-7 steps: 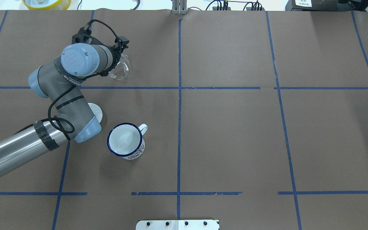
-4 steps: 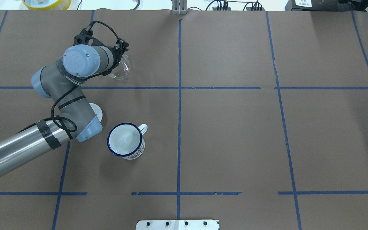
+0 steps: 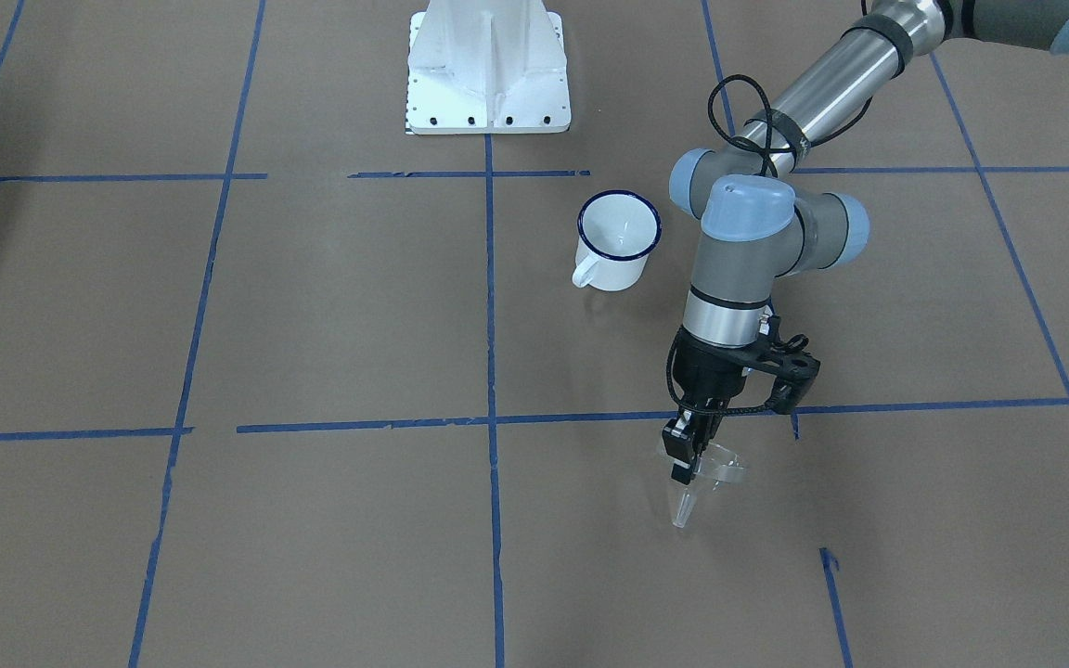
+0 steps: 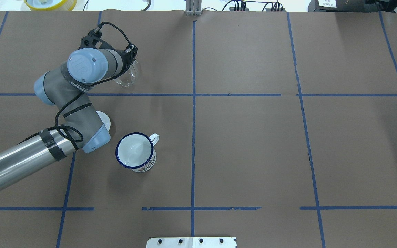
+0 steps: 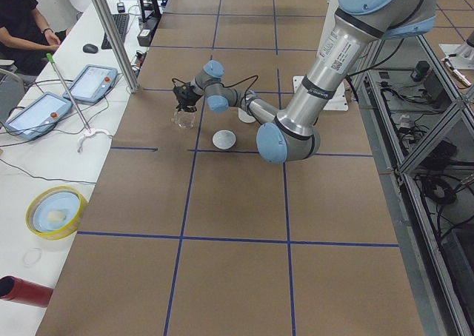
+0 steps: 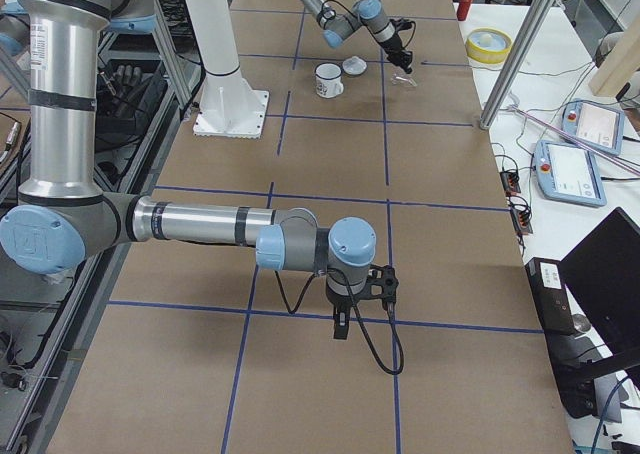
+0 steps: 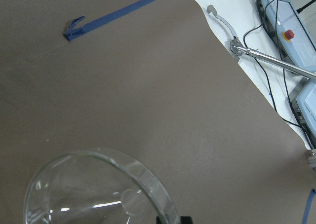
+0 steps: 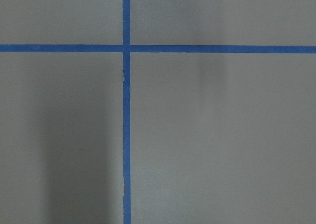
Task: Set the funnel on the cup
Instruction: 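Lift the glass funnel and carry it over the open mug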
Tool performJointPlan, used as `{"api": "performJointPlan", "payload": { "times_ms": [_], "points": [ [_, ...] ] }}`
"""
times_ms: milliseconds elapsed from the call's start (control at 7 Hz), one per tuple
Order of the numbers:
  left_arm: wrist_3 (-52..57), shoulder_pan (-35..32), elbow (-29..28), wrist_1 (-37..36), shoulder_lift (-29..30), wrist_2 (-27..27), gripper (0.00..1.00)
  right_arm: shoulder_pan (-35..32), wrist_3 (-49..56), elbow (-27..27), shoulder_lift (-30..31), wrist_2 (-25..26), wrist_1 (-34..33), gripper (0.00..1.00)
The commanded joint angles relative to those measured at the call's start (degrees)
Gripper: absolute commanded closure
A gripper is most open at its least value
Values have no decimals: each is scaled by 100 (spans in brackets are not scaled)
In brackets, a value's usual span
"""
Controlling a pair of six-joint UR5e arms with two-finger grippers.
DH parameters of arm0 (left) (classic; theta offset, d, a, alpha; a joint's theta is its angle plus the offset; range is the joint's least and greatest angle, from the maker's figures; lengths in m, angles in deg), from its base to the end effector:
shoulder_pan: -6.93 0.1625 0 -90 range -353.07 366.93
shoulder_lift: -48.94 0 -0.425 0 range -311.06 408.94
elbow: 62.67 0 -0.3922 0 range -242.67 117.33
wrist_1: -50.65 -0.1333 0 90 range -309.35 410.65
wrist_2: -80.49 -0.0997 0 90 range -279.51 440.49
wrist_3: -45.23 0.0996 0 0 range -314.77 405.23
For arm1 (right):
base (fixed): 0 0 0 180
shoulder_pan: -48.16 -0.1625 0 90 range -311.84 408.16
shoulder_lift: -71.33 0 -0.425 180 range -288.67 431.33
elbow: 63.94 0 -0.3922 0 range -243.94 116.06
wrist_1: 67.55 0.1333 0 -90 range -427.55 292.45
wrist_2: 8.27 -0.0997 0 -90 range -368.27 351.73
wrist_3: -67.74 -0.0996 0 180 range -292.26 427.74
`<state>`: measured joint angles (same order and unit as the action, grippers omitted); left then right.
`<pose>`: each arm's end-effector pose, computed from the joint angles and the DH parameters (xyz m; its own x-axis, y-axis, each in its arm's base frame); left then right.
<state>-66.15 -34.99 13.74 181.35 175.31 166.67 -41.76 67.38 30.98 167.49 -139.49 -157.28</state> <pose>0.4624 -0.6032 0.3080 0.0502 -0.5339 -0.8440 0.7832 0.5455 -0.2985 0.0670 -0.4450 0.6701 0.7522 0.0164 0.6587 -0.0033 0.9998 -0.0211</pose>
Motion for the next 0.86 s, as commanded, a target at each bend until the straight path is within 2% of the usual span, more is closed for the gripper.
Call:
{"api": "performJointPlan", "payload": {
  "times_ms": [0, 143, 286, 571, 714],
  "points": [
    [20, -367, 521, 105, -68, 692, 100, 0, 0, 0, 0, 0, 0, 0],
    [64, -726, 1055, -78, -304, 1473, 100, 0, 0, 0, 0, 0, 0, 0],
    [603, -878, 2096, -715, -776, 2090, 100, 0, 0, 0, 0, 0, 0, 0],
    [1580, -1238, 3576, -2976, -816, 3023, 100, 0, 0, 0, 0, 0, 0, 0],
    [1950, -1292, 3957, -3859, -738, 3115, 100, 0, 0, 0, 0, 0, 0, 0]
  ]
}}
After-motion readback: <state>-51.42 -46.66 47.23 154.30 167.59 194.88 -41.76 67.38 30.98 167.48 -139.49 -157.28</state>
